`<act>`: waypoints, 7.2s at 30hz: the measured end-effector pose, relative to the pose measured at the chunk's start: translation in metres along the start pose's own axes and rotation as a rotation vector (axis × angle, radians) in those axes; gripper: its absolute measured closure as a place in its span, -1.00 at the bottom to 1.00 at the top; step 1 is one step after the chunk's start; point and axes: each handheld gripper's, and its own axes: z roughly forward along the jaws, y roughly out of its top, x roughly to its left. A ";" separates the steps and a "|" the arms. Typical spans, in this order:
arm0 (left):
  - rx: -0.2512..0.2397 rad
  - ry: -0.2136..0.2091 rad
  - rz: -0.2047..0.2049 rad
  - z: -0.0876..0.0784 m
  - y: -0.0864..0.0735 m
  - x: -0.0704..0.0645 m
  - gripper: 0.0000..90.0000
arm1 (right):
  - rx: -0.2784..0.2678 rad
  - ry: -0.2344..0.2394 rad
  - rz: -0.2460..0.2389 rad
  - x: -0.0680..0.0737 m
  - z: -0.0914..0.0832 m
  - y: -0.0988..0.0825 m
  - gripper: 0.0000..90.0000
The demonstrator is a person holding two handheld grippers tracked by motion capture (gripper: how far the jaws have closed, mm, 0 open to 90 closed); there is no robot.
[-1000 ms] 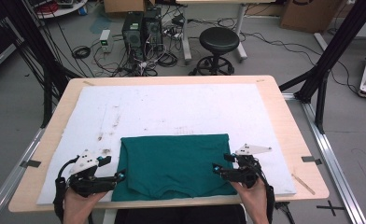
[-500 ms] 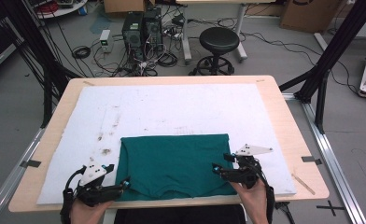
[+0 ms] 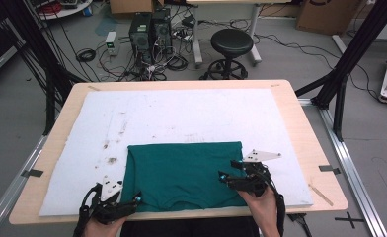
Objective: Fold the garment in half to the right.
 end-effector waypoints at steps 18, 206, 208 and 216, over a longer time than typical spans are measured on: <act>0.001 -0.035 -0.037 0.002 -0.006 0.005 -0.40 | -0.003 0.059 -0.075 0.014 0.017 0.029 -0.22; -0.193 -0.377 0.038 0.008 0.043 -0.063 0.90 | 0.095 0.258 -0.194 0.037 0.158 0.143 0.91; -0.193 -0.390 0.035 0.010 0.045 -0.066 0.90 | 0.088 0.248 -0.192 0.033 0.154 0.140 0.91; -0.194 -0.429 0.049 0.019 0.056 -0.083 0.90 | 0.072 0.224 -0.176 0.015 0.135 0.132 0.91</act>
